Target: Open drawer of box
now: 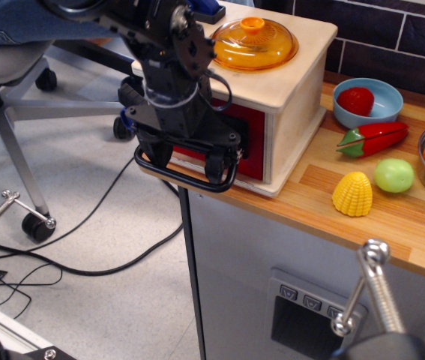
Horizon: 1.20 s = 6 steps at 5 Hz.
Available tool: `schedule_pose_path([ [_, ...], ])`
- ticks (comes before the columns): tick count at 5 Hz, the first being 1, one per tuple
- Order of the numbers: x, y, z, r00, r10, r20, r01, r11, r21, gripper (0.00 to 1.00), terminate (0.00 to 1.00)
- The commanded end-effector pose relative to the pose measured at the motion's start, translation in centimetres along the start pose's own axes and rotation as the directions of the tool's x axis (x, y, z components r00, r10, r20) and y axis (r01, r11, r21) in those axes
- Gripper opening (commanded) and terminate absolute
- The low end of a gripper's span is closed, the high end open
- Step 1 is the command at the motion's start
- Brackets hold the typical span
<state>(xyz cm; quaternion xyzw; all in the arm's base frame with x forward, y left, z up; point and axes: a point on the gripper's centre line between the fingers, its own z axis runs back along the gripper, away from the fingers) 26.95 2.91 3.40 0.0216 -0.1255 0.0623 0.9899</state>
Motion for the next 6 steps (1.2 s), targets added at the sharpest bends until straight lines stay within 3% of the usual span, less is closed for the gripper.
schedule_pose_path([
  [1, -2.6, 0.0, -0.3, 0.996, -0.033, -0.08, 0.034, 0.999, 0.009, 1.0, 0.0],
  [3, -7.8, -0.1, 1.1, 0.972, -0.075, -0.222, 0.07, 0.997, -0.028, 1.0, 0.0],
  [5, -11.6, -1.2, 1.7, 0.94, -0.114, -0.322, 0.088, 0.992, -0.095, 1.0, 0.0],
  [6, -13.0, -1.3, 1.7, 0.927, -0.142, -0.347, 0.115, 0.988, -0.099, 1.0, 1.0],
])
